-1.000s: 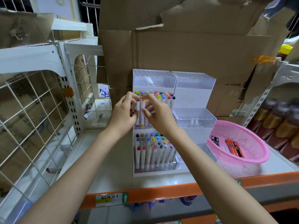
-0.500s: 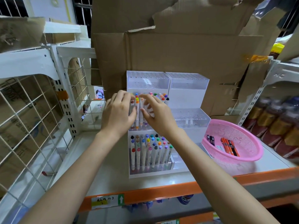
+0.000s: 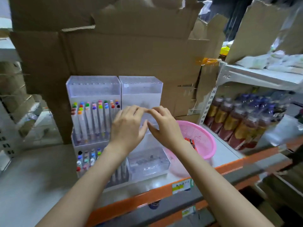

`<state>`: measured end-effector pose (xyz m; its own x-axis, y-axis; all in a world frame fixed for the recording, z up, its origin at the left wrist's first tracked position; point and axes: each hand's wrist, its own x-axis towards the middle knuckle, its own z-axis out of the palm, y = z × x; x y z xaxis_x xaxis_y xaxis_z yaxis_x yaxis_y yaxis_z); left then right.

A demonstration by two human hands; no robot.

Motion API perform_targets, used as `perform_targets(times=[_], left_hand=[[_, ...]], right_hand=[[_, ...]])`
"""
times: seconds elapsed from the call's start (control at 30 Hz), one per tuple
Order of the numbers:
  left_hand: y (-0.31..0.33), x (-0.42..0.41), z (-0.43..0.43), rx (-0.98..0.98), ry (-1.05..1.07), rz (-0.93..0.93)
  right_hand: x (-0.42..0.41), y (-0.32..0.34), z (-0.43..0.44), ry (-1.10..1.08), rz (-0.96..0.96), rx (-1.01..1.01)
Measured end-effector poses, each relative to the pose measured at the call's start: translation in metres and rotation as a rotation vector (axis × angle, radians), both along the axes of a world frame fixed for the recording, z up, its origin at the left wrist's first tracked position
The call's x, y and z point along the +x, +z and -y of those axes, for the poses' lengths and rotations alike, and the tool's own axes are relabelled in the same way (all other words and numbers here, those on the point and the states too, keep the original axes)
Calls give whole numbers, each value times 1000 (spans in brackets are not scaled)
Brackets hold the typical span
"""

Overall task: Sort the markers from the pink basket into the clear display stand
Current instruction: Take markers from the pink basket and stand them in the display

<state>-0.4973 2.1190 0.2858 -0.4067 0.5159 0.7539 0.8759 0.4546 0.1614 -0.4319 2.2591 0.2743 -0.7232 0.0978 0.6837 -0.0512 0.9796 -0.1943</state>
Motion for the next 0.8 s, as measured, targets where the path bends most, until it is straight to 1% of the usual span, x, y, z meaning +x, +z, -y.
perform_targets(times=[0.17,0.3,0.4,0.5,0.6,0.7,0.8], left_hand=[[-23,25,-74,-41,-165,126],[-50,36,-125,-195,-212,219],[-69,38,-154,-288,-213,290],[-85,33,-176,-391,-162,345],[-98,24,-195,-544,-64,467],[-110,16,-209,-588,34,591],[-115,11,-215,-644,107,657]], right_hand=[[39,-21,-61,-102,118,-6],[56,-51,-107,-178,237,-88],[62,-67,-134,-191,349,-134],[58,-76,-153,-202,453,-163],[50,-86,-166,-208,592,-184],[43,-95,-180,-266,693,-244],[38,-98,-189,-353,795,-283]])
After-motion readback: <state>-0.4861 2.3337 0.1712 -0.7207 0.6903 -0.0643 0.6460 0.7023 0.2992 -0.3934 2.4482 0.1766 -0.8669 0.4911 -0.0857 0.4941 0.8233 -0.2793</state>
